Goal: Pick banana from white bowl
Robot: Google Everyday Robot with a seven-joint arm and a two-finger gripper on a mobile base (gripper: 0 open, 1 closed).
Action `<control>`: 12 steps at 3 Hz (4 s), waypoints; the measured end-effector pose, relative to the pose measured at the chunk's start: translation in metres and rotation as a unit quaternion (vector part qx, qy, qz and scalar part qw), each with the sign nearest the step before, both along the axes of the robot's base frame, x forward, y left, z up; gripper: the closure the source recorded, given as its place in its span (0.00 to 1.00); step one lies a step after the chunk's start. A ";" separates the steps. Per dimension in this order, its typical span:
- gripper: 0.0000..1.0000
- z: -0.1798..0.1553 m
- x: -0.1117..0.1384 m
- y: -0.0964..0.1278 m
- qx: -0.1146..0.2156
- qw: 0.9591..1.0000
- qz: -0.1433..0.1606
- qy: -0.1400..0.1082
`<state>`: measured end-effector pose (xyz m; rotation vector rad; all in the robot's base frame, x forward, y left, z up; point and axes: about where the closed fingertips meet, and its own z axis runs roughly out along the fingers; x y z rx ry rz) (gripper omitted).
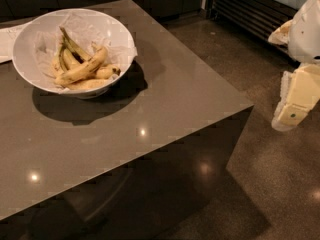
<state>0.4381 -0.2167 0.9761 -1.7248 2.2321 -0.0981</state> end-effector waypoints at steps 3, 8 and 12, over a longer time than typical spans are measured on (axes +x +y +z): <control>0.00 0.024 0.040 0.019 -0.003 0.999 0.035 -0.041; 0.00 0.030 0.156 0.129 -0.062 0.972 0.208 -0.093; 0.00 0.041 0.211 0.191 -0.078 0.942 0.299 -0.131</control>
Offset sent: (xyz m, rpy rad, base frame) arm 0.0266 0.0101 0.0151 -0.0139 -0.0675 0.0433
